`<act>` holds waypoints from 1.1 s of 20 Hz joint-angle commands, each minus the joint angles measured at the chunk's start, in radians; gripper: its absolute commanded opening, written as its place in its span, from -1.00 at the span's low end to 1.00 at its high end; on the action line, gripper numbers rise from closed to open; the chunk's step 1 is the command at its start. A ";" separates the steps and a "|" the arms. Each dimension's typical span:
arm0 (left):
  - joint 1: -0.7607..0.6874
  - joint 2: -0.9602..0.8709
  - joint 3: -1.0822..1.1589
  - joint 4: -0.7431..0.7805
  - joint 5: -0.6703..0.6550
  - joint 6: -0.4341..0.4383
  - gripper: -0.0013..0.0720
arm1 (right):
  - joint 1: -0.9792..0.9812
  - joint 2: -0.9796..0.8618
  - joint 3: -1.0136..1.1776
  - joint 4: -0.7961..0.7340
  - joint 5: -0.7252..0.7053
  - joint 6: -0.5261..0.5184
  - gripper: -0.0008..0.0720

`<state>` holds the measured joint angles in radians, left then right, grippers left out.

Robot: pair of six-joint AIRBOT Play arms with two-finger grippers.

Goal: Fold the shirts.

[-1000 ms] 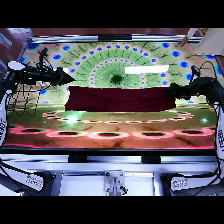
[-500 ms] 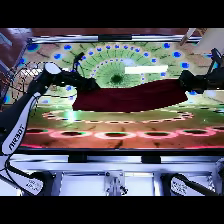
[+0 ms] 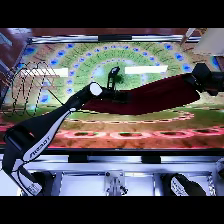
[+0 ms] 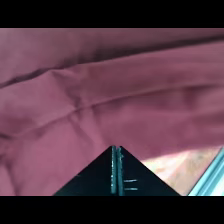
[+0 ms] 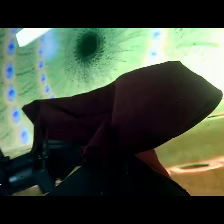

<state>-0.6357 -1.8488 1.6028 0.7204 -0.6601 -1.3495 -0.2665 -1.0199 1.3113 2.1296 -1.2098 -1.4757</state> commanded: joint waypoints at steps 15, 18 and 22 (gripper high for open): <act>-0.148 -0.122 0.003 -0.212 0.309 -0.114 -0.89 | 0.005 0.082 0.036 0.187 -0.007 0.048 -0.76; -0.076 -0.061 0.002 -0.088 0.189 -0.043 -0.89 | 0.005 0.069 0.036 0.134 -0.011 0.035 -0.76; 0.072 0.122 0.002 0.264 -0.069 -0.066 -0.89 | 0.071 0.005 0.036 0.135 0.047 0.004 -0.77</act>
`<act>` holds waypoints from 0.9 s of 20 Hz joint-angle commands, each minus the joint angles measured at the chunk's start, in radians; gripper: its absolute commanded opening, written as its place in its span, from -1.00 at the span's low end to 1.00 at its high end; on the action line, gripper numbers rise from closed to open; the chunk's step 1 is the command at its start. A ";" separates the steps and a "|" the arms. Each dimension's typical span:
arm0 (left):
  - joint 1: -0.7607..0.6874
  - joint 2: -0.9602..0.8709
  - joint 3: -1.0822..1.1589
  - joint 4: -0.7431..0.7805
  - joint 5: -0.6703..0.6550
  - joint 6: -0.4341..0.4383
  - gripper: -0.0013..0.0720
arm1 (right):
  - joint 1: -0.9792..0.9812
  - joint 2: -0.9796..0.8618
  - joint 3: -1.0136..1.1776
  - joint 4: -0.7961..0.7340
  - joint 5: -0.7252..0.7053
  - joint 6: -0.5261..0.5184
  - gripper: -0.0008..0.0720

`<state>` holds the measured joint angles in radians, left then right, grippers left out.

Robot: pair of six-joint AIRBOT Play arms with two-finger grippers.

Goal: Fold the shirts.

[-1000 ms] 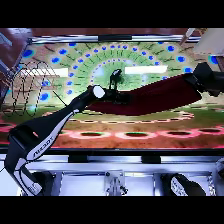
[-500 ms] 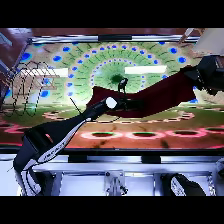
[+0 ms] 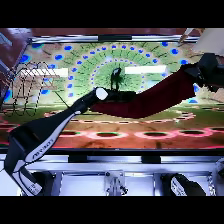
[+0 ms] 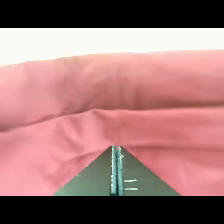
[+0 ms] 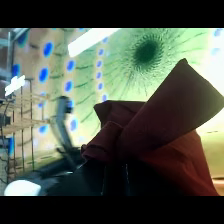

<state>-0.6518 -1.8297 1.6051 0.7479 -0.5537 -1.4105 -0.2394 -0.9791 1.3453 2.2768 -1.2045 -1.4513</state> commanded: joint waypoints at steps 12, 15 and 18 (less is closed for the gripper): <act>0.571 0.682 0.000 0.387 -0.302 -0.005 -0.89 | 0.595 -0.444 0.002 0.056 0.593 0.007 -0.77; 0.634 0.723 0.000 0.387 -0.373 -0.004 -0.89 | 0.666 -0.518 0.002 0.056 0.702 0.038 -0.77; 0.646 0.727 0.000 0.389 -0.414 -0.003 -0.89 | 0.713 -0.567 0.002 0.056 0.811 0.087 -0.77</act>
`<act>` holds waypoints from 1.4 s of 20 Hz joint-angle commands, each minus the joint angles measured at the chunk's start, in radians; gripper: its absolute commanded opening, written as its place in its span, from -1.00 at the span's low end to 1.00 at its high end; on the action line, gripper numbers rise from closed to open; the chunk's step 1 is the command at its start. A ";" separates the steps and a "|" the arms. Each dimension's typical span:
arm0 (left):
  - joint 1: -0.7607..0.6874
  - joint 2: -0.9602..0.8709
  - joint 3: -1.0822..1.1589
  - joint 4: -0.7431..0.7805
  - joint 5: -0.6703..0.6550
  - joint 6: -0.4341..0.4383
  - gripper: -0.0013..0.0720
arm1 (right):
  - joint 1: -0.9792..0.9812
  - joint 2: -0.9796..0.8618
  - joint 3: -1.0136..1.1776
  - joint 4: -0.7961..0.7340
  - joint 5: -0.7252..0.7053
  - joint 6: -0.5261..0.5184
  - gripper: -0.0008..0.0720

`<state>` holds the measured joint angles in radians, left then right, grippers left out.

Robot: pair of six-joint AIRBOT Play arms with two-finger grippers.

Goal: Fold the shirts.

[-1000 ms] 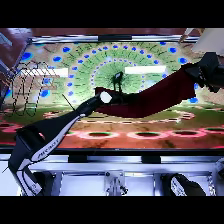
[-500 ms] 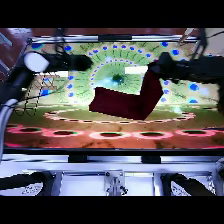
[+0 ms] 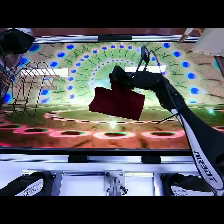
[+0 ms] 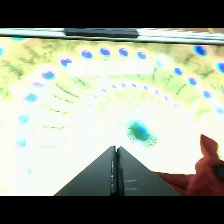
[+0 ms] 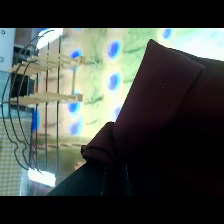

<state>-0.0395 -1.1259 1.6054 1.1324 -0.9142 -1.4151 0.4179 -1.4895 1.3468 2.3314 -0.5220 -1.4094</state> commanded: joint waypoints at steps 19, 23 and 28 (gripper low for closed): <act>0.033 0.023 -0.001 0.005 -0.056 0.005 -0.89 | 0.178 -0.174 0.000 0.024 0.177 0.179 -0.76; 0.033 0.023 -0.001 0.005 -0.056 0.005 -0.89 | 0.177 -0.179 0.001 0.024 0.174 0.187 0.30; 0.033 0.023 -0.001 0.005 -0.056 0.005 -0.89 | 0.088 -0.105 0.000 -0.125 -0.051 0.136 0.31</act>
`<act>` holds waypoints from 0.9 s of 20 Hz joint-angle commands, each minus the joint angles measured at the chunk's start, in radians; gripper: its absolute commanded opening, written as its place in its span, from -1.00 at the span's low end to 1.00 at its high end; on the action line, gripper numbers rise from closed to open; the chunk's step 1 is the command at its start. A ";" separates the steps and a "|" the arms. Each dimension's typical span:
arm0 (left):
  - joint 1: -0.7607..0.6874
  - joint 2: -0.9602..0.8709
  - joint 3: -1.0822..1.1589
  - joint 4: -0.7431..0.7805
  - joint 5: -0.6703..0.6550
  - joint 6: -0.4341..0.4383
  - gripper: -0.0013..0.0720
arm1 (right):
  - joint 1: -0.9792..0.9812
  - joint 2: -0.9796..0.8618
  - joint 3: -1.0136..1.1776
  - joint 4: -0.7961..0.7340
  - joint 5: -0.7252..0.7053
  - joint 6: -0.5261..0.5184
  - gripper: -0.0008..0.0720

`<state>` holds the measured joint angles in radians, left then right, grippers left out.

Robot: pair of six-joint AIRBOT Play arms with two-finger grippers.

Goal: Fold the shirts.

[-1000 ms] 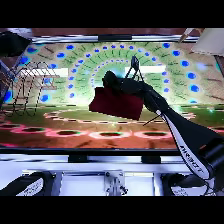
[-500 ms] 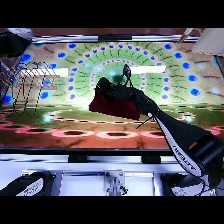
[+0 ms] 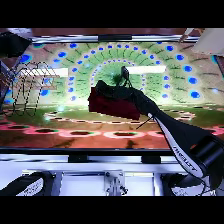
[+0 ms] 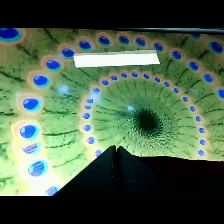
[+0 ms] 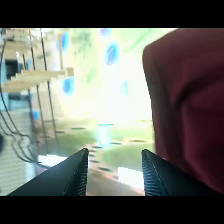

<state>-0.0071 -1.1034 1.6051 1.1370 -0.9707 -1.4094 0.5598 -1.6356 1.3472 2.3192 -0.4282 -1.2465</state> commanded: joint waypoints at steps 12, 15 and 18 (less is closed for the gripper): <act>0.001 -0.013 0.000 0.000 0.000 0.003 -0.88 | -0.533 -0.014 -0.001 -0.293 -0.721 -0.241 0.73; 0.000 -0.014 0.000 0.000 0.000 0.010 -0.89 | -0.531 -0.090 -0.001 -0.216 -0.712 -0.299 0.73; 0.000 -0.014 0.000 0.000 0.000 0.010 -0.88 | -0.531 -0.127 -0.001 -0.148 -0.710 -0.351 0.73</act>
<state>-0.0071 -1.1168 1.6047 1.1374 -0.9707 -1.4025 0.0360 -1.7184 1.3464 2.0979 -1.1351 -1.5337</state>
